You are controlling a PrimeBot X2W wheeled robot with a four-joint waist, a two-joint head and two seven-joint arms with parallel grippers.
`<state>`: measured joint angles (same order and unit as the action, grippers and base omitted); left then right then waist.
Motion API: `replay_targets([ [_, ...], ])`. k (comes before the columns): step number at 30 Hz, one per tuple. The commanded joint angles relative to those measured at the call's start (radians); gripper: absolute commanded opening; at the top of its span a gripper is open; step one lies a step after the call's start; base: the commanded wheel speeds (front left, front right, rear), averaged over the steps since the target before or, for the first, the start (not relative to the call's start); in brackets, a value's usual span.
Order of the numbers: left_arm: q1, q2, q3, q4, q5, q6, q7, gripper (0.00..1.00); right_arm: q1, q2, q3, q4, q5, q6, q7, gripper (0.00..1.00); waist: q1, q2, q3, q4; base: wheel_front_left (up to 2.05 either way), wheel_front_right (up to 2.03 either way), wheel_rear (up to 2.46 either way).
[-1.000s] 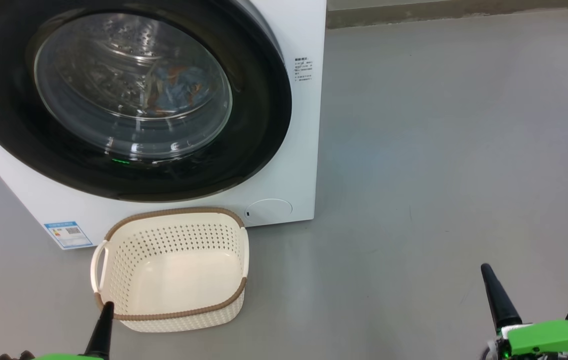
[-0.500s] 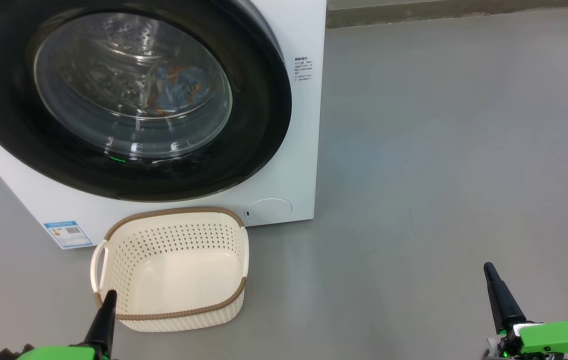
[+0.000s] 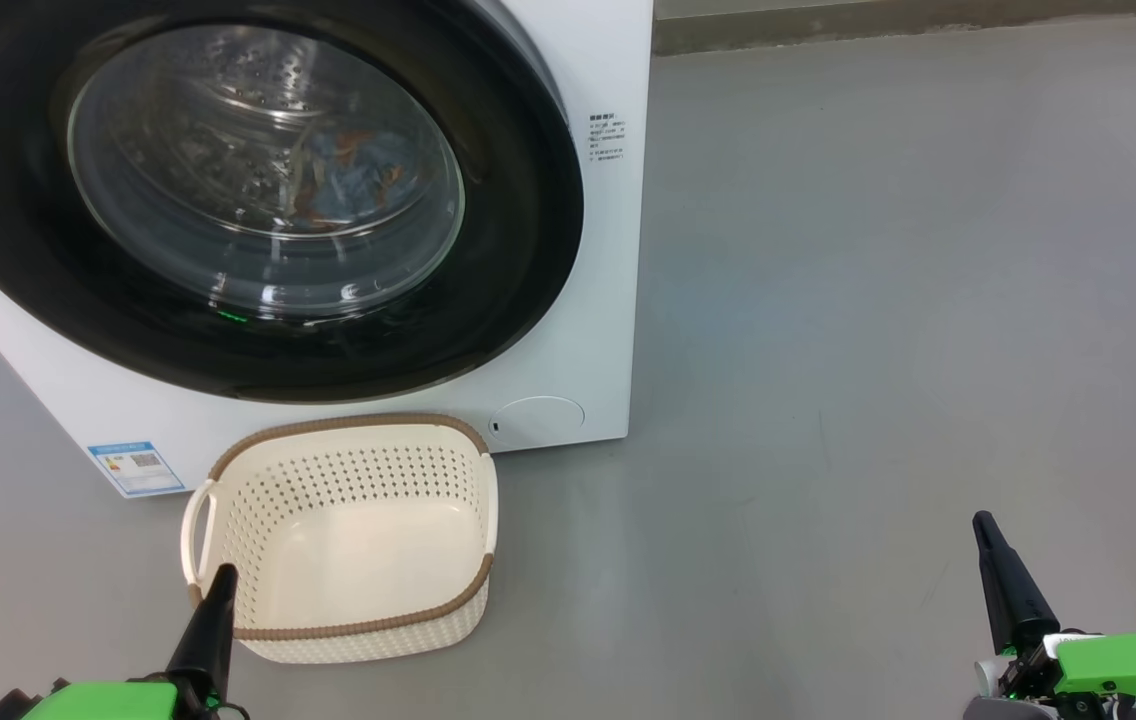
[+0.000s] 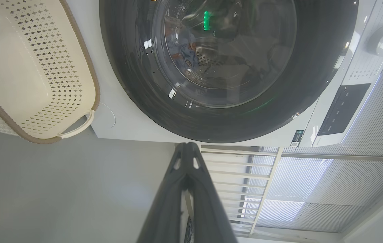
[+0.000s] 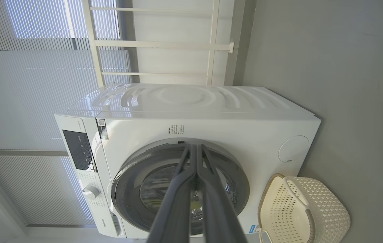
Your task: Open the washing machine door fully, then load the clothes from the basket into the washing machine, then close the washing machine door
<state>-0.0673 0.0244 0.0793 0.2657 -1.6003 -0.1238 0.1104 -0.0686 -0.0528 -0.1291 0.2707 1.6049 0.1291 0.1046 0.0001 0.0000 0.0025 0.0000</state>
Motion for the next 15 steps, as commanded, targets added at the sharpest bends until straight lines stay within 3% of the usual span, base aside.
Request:
replay_targets([
  [1, -0.043, 0.026, 0.035, -0.019, -0.008, -0.007, 0.003, 0.0, -0.04, -0.002, 0.02, -0.025, 0.008, 0.002, 0.005, 0.0, 0.0, 0.0, 0.0, 0.0, 0.0, 0.0, 0.0],
  [15, -0.043, 0.026, 0.035, -0.019, -0.008, -0.007, 0.003, 0.0, -0.041, -0.001, 0.019, -0.025, 0.007, 0.002, 0.006, 0.0, 0.0, 0.0, 0.0, 0.0, 0.0, 0.0, 0.0],
])
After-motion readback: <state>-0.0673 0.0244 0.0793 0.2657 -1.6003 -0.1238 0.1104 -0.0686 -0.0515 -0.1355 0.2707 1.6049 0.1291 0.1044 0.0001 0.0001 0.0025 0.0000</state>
